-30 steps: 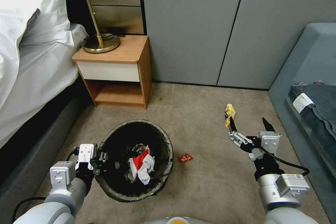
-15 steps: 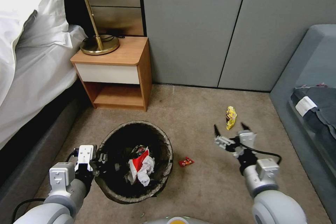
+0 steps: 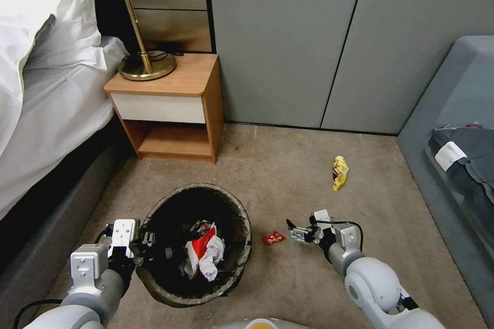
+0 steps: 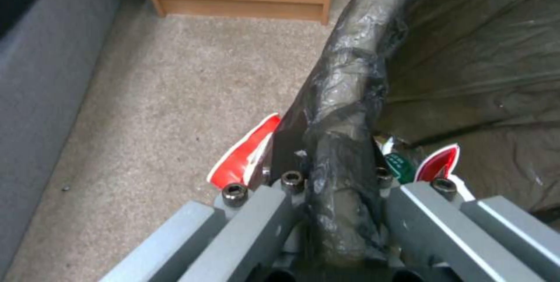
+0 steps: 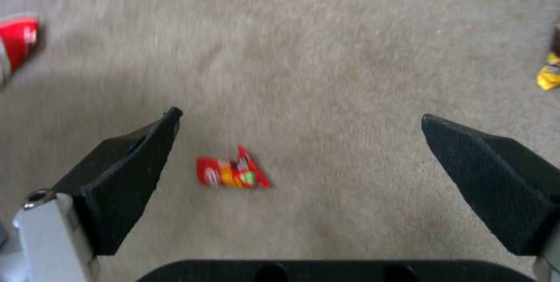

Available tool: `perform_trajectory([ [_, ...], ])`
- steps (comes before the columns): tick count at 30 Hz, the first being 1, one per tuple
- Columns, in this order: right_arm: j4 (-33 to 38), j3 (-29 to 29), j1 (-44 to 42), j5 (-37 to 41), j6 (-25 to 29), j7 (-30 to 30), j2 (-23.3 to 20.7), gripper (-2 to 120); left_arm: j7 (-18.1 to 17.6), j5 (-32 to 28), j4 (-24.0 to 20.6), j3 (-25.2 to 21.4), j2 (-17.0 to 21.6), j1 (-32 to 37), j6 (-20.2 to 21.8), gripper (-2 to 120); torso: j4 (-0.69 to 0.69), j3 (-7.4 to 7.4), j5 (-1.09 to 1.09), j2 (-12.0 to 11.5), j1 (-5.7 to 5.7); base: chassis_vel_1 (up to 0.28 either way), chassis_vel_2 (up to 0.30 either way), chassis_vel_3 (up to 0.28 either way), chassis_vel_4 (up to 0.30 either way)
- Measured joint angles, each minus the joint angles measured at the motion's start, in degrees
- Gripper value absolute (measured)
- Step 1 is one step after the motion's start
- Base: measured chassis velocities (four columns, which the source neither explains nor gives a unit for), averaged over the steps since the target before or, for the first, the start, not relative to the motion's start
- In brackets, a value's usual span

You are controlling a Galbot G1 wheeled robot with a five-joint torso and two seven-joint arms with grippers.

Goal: Pick up the trash bin, then pick up the garbage from the floor and place it into the trash bin.

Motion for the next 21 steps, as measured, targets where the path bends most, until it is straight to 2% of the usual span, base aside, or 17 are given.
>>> perform_trajectory([
  [3, -3.14, -0.97, 1.68, -1.5, -0.02, -3.9, -1.43, 100, -0.03, 0.01, 0.0, -0.24, 0.2, 0.08, 0.0, 1, 0.0, 0.0, 0.0, 0.0, 0.0, 0.0, 0.0, 0.0, 0.0],
  [7, -5.44, -2.05, 2.87, -2.24, 0.3, -4.41, -1.29, 100, -0.04, 0.02, 0.0, -0.24, 0.21, 0.13, 0.0, 1, 0.0, 0.0, 0.0, 0.0, 0.0, 0.0, 0.0, 0.0, 0.0],
  [9, -9.26, -3.82, 4.86, -3.81, 1.09, -4.49, 0.27, 100, -0.1, 0.02, 0.0, -0.2, 0.06, 0.16, 0.0, 1, 0.0, 0.0, 0.01, 0.0, 0.0, 0.0, 0.0, 0.0, 0.0],
  [16, -15.9, -7.25, 8.66, -7.13, 3.24, -2.99, 4.07, 100, -0.18, 0.1, 0.0, -0.16, -0.18, 0.21, 0.0, 1, 0.0, 0.0, -0.01, 0.0, 0.0, 0.0, 0.0, 0.0, 0.0],
  [20, -18.9, -9.08, 10.72, -8.34, 5.54, -1.6, 5.65, 100, -0.2, 0.13, 0.0, -0.16, -0.28, 0.12, 0.0, 1, 0.0, 0.0, 0.0, 0.0, 0.0, 0.0, 0.0, 0.0, 0.0],
  [21, -20.93, -10.12, 12.11, -9.4, 8.24, -1.09, 6.75, 100, -0.21, 0.16, 0.0, -0.13, -0.35, 0.08, 0.0, 1, 0.01, 0.0, 0.0, 0.0, 0.0, 0.0, 0.0, 0.0, 0.0],
])
